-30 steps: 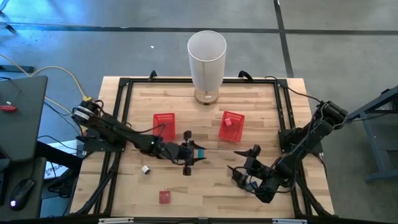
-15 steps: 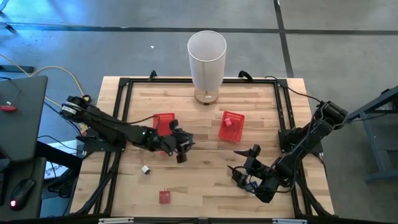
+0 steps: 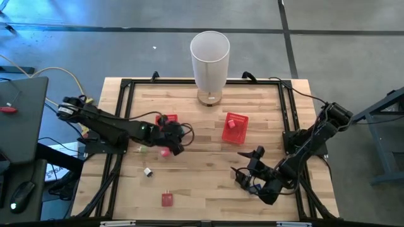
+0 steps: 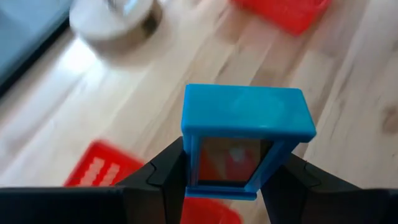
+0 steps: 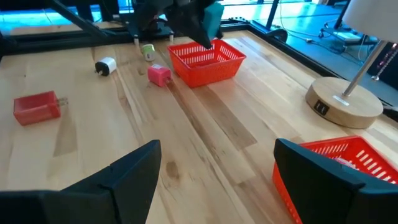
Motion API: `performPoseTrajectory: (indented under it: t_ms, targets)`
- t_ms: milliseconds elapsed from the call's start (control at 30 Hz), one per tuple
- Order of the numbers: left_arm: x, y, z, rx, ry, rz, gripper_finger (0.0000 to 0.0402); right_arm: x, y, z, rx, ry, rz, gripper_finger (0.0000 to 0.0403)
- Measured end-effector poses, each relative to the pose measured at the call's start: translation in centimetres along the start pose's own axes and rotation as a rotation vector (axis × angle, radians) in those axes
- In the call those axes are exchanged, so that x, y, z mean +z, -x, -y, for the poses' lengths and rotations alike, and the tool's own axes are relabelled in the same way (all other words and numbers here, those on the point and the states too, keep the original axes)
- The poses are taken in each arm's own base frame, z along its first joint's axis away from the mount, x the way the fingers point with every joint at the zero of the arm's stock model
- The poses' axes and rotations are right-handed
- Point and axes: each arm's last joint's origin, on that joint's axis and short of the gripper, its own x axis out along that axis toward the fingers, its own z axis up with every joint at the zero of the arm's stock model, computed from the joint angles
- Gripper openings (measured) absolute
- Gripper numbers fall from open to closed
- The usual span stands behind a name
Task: Pick & Place Office items
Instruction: Put the light blue digital timer into the left red bin
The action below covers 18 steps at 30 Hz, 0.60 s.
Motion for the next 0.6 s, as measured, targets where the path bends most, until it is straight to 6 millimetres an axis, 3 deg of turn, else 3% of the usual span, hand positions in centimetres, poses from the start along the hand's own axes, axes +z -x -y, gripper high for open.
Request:
performPoseTrajectory:
  t_ms: [200,600]
  targets:
    - [-0.6,-0.8,-2.5,0.069,0.115,-0.178,0.0153,0.0,-0.1,0.0,0.001,-0.009,-0.001,0.0301]
    - [-1.3,-1.4,-5.2,0.177,0.250,-0.358,0.0153,0.0,-0.1,0.0,0.003,-0.011,-0.001,0.0301]
